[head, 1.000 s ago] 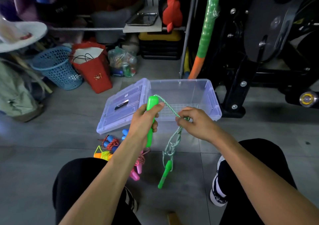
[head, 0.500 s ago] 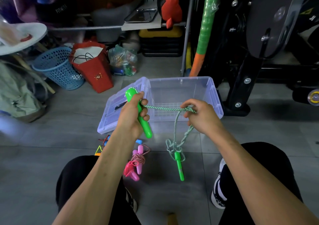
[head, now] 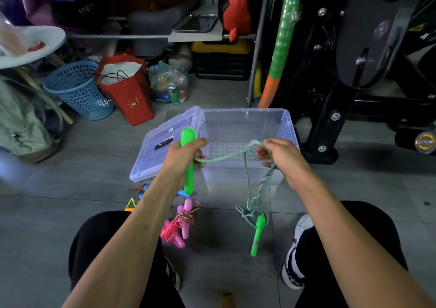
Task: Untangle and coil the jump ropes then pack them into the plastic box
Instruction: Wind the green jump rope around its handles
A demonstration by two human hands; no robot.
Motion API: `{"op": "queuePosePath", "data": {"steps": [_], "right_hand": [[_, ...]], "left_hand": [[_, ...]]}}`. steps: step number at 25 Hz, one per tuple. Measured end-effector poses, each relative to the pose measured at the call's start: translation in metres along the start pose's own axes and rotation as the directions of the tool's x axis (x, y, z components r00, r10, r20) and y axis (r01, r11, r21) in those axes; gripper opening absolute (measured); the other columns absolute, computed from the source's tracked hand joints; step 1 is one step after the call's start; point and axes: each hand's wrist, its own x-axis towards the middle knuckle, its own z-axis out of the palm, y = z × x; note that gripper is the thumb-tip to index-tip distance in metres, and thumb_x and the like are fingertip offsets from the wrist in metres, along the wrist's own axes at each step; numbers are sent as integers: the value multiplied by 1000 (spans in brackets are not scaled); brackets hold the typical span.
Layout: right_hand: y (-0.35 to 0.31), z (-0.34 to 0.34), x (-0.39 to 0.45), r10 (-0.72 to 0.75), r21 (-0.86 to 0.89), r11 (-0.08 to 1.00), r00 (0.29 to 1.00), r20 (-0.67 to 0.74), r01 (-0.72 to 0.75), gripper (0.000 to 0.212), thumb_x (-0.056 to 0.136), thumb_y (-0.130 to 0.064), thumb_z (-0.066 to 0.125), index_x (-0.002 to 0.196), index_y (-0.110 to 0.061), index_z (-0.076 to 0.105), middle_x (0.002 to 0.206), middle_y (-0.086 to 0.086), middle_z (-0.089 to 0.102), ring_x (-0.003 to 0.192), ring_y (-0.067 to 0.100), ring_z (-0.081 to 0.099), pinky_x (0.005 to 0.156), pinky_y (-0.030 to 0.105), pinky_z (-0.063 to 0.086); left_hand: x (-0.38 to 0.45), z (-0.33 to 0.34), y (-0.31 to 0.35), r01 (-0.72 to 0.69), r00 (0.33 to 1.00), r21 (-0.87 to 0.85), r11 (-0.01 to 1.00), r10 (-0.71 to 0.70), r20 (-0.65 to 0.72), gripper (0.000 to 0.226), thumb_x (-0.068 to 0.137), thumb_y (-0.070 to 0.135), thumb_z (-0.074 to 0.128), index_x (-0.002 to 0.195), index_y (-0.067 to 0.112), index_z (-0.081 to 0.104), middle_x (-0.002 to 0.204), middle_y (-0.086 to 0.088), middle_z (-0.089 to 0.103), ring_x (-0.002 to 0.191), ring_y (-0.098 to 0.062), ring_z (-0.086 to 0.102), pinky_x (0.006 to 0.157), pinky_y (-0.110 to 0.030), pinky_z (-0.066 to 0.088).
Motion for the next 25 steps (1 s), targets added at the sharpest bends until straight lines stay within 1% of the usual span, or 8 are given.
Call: {"op": "queuePosePath", "data": {"steps": [3, 6, 11, 16, 18, 21, 23, 25], "right_hand": [[-8, 6, -5, 32, 218, 974, 990, 136, -62, 29, 101, -15, 46, 80, -5, 63, 68, 4, 59, 58, 14, 52, 58, 25, 44], [-5, 11, -9, -72, 27, 997, 966, 247, 67, 32, 103, -24, 46, 82, -7, 64, 60, -3, 49, 50, 9, 40, 53, 23, 36], [4, 3, -9, -238, -306, 900, 939, 249, 309, 15, 89, -33, 68, 89, -21, 59, 66, -2, 53, 52, 10, 44, 51, 25, 37], [2, -7, -7, -306, -388, 830, 908, 285, 402, 24, 97, -33, 56, 82, -19, 67, 78, -2, 67, 65, 9, 58, 66, 28, 48], [-2, -9, -8, -213, -352, 879, 926, 312, 321, 36, 100, -39, 47, 75, -19, 64, 68, -7, 61, 54, 2, 50, 62, 20, 42], [-15, -18, -7, -201, -154, 959, 956, 216, 236, 44, 100, -43, 44, 73, -10, 54, 52, -6, 40, 42, 4, 38, 50, 20, 36], [-20, -30, -5, -295, -298, 897, 943, 152, 328, 46, 97, -49, 49, 69, -12, 51, 49, -9, 33, 40, 2, 32, 45, 15, 31], [-14, -39, -2, -277, -537, 770, 939, 202, 343, 51, 89, -56, 57, 67, -11, 55, 49, -11, 40, 45, 4, 37, 47, 18, 31]], "left_hand": [[-14, 13, -4, -128, 970, 322, 938, 51, 237, 15, 75, 24, 81, 74, 20, 67, 47, 9, 45, 47, -11, 41, 50, -22, 41], [-24, 27, -11, -166, 934, 461, 872, -11, 358, 35, 74, 26, 82, 52, 22, 55, 46, 6, 40, 44, -12, 38, 44, -19, 32], [-7, 21, -17, -80, 987, 389, 918, 18, 159, 36, 70, 19, 81, 58, 18, 48, 46, 1, 40, 43, -15, 35, 51, -27, 30], [0, 9, -16, -235, 967, 545, 805, 133, 219, 39, 69, 19, 85, 58, 15, 48, 51, 3, 42, 45, -15, 37, 45, -20, 33], [-4, 12, -15, -323, 946, 593, 737, 240, 217, 34, 69, 22, 86, 59, 17, 54, 58, 6, 50, 49, -13, 45, 50, -21, 38], [-9, 11, 1, -370, 929, 339, 865, 336, 156, 29, 71, 18, 85, 71, -2, 64, 65, -13, 63, 56, -15, 56, 57, -23, 46], [-7, 8, 4, -333, 942, 323, 886, 303, 143, 28, 72, 16, 84, 64, 2, 61, 56, -11, 58, 48, -15, 51, 47, -21, 42], [-6, 7, -1, -216, 973, 524, 824, 135, 189, 31, 71, 20, 85, 61, 12, 56, 50, -3, 53, 45, -16, 43, 43, -21, 36]]}}
